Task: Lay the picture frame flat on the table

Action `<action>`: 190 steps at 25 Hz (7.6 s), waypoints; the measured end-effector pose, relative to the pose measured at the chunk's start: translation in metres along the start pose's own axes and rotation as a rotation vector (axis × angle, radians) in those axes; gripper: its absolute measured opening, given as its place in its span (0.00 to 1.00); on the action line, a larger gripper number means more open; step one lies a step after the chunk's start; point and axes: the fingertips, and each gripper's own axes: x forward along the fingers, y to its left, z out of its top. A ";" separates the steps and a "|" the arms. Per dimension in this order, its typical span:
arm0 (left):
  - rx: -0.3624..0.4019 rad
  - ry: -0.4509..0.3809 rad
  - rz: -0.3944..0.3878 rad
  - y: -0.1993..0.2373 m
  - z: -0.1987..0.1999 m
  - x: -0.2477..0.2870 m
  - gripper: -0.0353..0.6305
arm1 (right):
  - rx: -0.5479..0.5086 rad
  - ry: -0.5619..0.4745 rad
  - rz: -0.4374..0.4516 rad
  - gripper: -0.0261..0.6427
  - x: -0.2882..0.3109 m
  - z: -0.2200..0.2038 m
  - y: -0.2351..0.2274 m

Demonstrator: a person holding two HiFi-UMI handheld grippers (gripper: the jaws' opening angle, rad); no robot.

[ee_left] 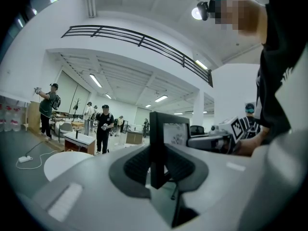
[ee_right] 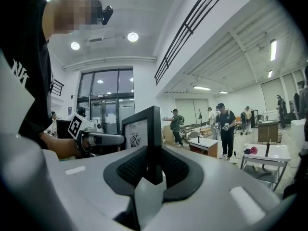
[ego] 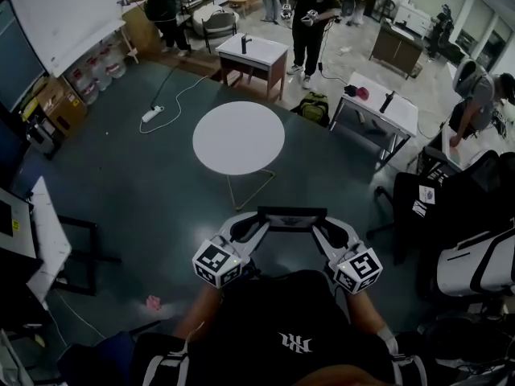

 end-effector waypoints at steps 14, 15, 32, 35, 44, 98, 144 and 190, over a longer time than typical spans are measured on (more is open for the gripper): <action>-0.011 0.037 0.063 0.044 -0.001 0.068 0.17 | 0.039 0.001 0.064 0.16 0.043 0.000 -0.075; -0.015 0.039 0.071 0.048 -0.001 0.077 0.17 | 0.036 0.002 0.071 0.16 0.048 0.001 -0.085; -0.017 0.068 0.274 0.106 0.038 0.274 0.17 | 0.038 -0.003 0.271 0.16 0.113 0.042 -0.299; -0.020 0.071 0.325 0.110 0.043 0.294 0.17 | 0.047 -0.003 0.322 0.16 0.122 0.044 -0.322; -0.042 0.086 0.451 0.120 0.032 0.315 0.17 | 0.059 0.017 0.453 0.16 0.145 0.033 -0.350; -0.381 0.079 0.949 0.570 -0.011 0.292 0.18 | -0.060 0.407 0.959 0.16 0.657 0.009 -0.360; -0.649 0.282 1.336 0.694 -0.317 0.344 0.21 | -0.173 0.853 1.056 0.19 0.809 -0.303 -0.415; -0.694 0.320 1.529 0.695 -0.322 0.324 0.27 | -0.491 0.749 0.979 0.27 0.820 -0.298 -0.400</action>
